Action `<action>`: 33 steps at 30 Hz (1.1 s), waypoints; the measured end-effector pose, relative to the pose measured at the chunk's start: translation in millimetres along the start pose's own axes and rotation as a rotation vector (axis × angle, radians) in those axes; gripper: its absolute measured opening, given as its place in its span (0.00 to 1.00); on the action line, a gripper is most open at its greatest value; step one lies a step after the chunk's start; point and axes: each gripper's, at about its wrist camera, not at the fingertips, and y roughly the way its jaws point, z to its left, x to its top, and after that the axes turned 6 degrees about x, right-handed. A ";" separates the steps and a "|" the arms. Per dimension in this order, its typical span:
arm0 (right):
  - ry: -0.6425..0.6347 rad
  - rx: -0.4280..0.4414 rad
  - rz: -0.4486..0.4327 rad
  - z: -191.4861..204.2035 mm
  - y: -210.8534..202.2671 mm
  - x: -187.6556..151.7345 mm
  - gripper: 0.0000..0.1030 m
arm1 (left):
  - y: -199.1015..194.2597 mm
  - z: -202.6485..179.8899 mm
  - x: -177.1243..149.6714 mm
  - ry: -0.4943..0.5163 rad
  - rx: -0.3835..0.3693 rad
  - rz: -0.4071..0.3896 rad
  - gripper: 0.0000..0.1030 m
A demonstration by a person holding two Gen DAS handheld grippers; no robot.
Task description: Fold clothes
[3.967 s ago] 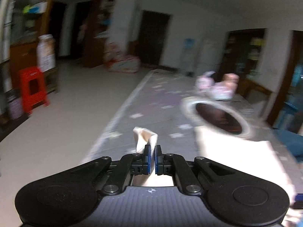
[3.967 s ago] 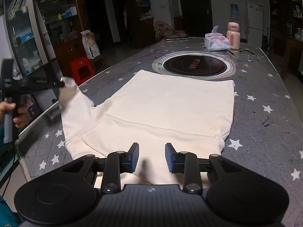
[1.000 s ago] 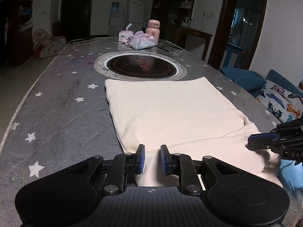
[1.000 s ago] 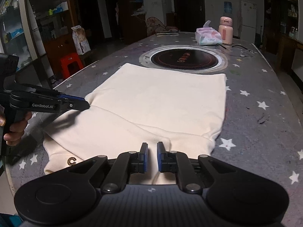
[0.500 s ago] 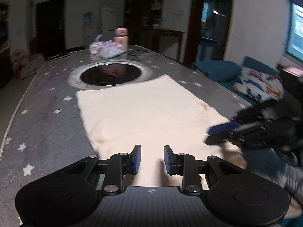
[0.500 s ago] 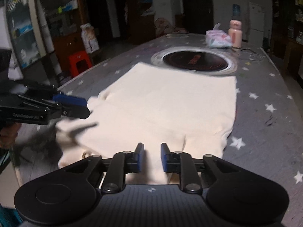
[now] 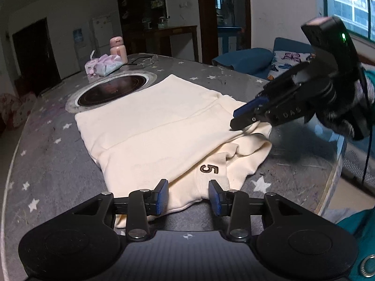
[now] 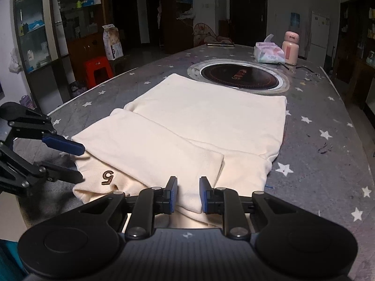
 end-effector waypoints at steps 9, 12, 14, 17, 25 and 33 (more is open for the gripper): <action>-0.042 -0.025 0.013 4.8 -15.6 -6.8 0.38 | -3.5 -3.3 -6.1 0.041 0.017 -0.014 0.51; -0.078 -0.037 0.026 8.2 -19.2 -12.4 0.46 | -1.1 -9.7 -8.1 0.083 0.040 -0.022 0.56; -0.106 -0.046 0.030 11.0 -22.6 -15.1 0.51 | 0.4 -12.8 -9.4 0.108 0.048 -0.024 0.56; -0.133 -0.058 0.036 13.5 -28.0 -19.0 0.58 | -1.5 -16.2 -11.2 0.145 0.050 -0.039 0.57; -0.187 -0.068 0.066 16.6 -32.0 -28.2 0.70 | -3.9 -27.8 -16.8 0.235 0.036 -0.082 0.62; -0.269 -0.067 0.063 26.8 -30.9 -32.9 0.78 | 7.9 -33.6 -11.4 0.253 0.029 -0.108 0.33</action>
